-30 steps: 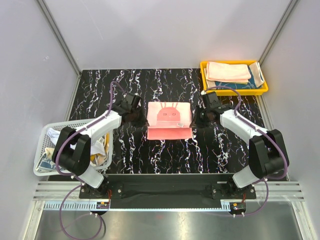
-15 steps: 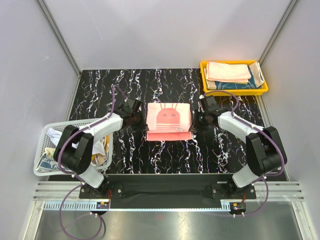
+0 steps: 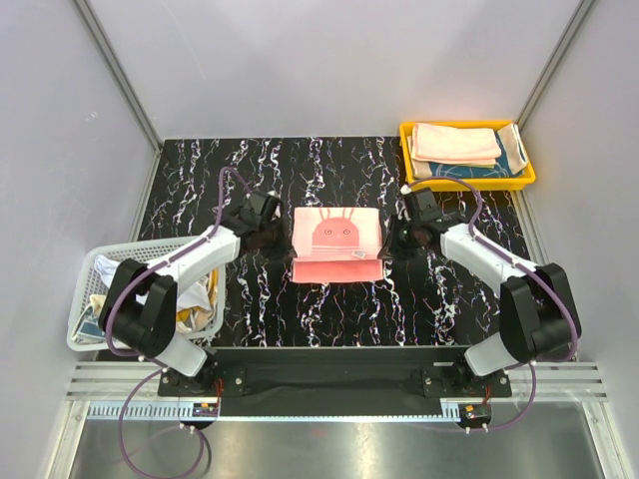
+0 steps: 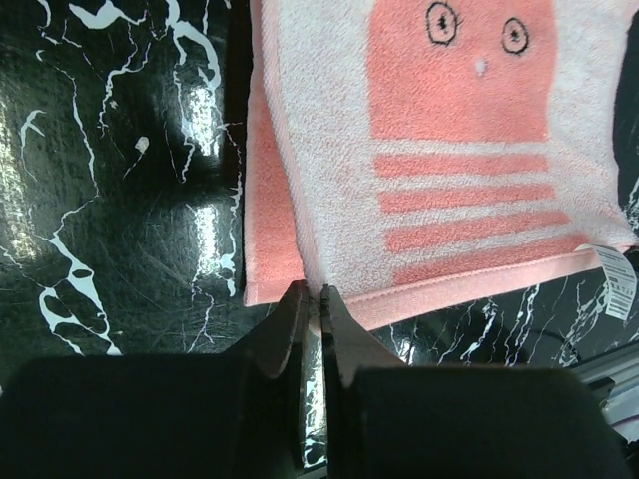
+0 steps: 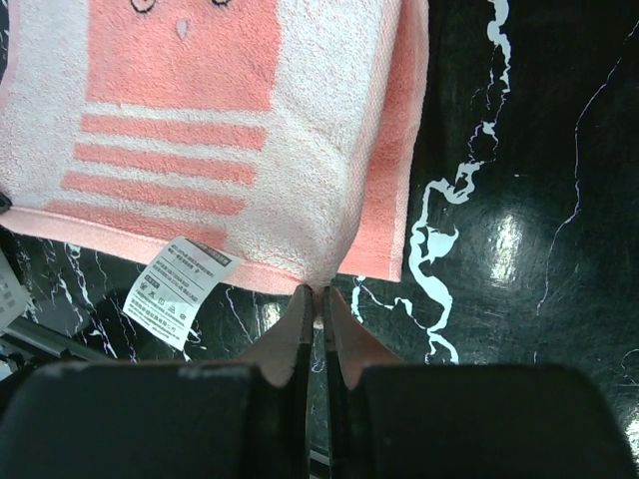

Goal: Fold and stack the towels
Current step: Fold the towel

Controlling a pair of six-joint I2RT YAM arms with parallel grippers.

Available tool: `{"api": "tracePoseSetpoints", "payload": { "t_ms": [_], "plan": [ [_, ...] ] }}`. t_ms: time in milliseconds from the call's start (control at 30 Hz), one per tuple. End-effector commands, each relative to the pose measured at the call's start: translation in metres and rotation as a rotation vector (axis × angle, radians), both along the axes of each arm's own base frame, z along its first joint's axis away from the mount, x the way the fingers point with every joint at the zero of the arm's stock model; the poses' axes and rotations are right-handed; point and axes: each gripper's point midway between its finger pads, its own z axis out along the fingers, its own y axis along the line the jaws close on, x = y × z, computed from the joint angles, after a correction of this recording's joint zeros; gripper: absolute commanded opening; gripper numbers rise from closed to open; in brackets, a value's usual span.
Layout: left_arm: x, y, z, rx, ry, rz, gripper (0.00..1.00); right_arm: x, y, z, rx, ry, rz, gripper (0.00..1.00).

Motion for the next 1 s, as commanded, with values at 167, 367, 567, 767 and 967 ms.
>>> {"api": "tracePoseSetpoints", "payload": {
  "t_ms": [167, 367, 567, 767, 967],
  "plan": [
    [-0.004, 0.0, 0.008, -0.001, -0.032, -0.021, 0.0, -0.001, -0.002, 0.008, -0.002, -0.032, -0.01, 0.0],
    [-0.016, 0.0, -0.019, 0.018, 0.014, -0.029, 0.0, -0.011, 0.0, -0.019, -0.002, 0.013, -0.002, 0.0],
    [-0.028, -0.001, -0.05, 0.034, 0.078, -0.041, 0.0, -0.026, 0.001, -0.053, -0.005, 0.086, 0.003, 0.0],
    [-0.031, -0.004, -0.062, 0.039, 0.101, -0.05, 0.0, -0.03, 0.001, -0.07, -0.016, 0.112, 0.005, 0.0],
    [-0.025, -0.007, -0.046, 0.036, 0.072, -0.054, 0.0, -0.02, -0.001, -0.051, -0.036, 0.069, 0.005, 0.0]
  ]
}}
